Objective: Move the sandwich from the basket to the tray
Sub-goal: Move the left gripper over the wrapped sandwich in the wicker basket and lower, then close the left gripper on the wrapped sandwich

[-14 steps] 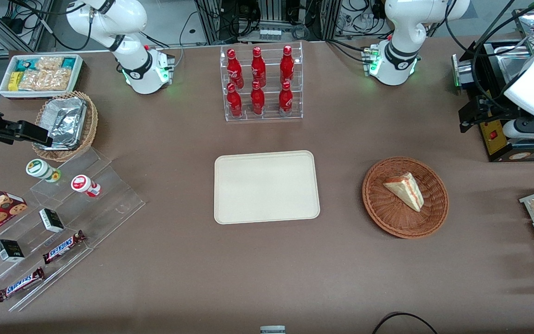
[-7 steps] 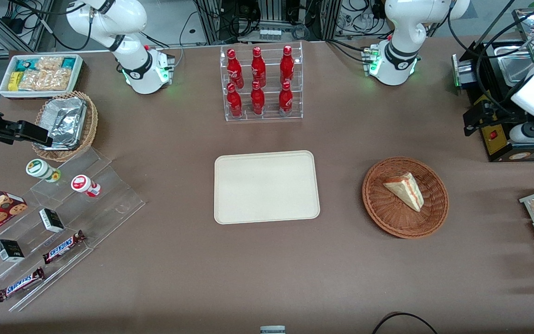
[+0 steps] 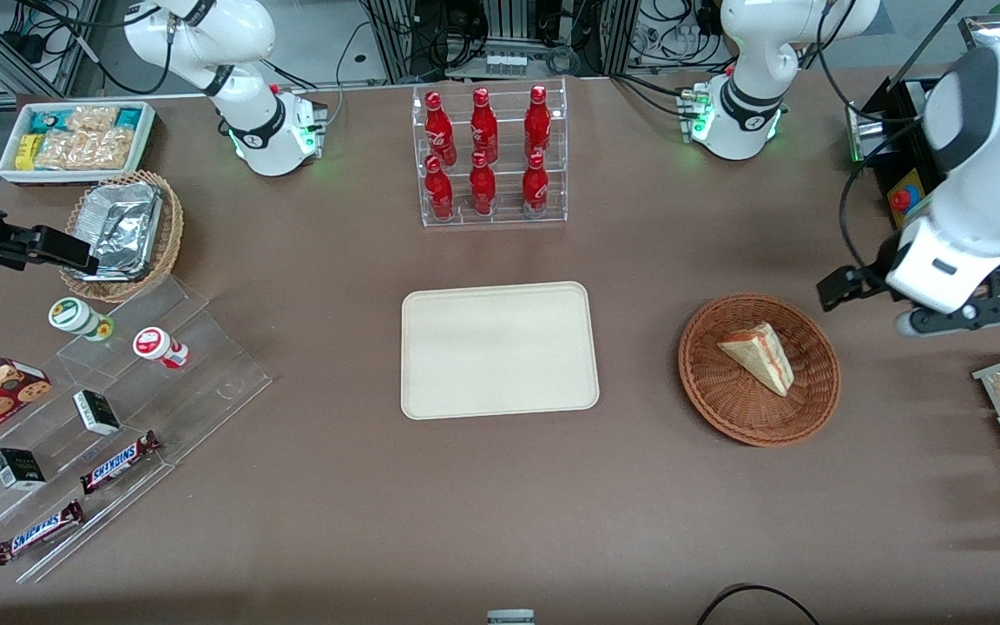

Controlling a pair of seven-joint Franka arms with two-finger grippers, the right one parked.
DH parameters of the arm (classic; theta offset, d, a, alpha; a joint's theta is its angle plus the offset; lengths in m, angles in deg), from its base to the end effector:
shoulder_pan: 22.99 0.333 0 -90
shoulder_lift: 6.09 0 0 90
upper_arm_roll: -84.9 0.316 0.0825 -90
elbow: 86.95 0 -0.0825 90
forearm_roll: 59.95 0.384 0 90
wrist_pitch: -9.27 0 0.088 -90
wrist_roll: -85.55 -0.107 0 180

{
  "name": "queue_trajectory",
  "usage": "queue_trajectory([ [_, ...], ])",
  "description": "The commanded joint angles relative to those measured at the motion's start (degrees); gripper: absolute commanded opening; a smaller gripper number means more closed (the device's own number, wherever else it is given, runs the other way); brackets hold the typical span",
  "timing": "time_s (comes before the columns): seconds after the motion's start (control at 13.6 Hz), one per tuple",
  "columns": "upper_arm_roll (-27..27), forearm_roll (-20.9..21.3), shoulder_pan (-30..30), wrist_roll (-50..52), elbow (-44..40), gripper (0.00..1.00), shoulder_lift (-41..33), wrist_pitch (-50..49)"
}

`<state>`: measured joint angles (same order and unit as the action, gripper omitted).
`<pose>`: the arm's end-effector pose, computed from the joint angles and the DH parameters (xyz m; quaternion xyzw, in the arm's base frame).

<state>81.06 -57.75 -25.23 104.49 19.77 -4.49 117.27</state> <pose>0.5663 -0.0571 0.4968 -0.9942 -0.1060 -0.0011 0.0175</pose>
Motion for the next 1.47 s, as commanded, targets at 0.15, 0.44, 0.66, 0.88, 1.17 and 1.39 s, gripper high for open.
queue_trajectory([
  [0.15, -0.11, 0.26, -0.22, 16.43, 15.51, 1.0, -2.92, 18.26],
  [0.44, -0.2, 0.44, -0.22, 24.73, 21.42, 1.0, -0.91, 28.23],
  [0.66, -0.2, 0.44, -0.22, 25.61, 23.26, 1.0, 1.29, 30.68],
  [0.88, -0.2, 0.44, -0.22, 26.58, 27.83, 1.0, 2.26, 37.61],
  [1.17, -0.2, 0.44, -0.22, 27.89, 31.35, 1.0, 5.59, 45.53],
  [1.39, -0.28, 0.44, -0.31, 28.6, 32.24, 1.0, 7.97, 48.88],
])
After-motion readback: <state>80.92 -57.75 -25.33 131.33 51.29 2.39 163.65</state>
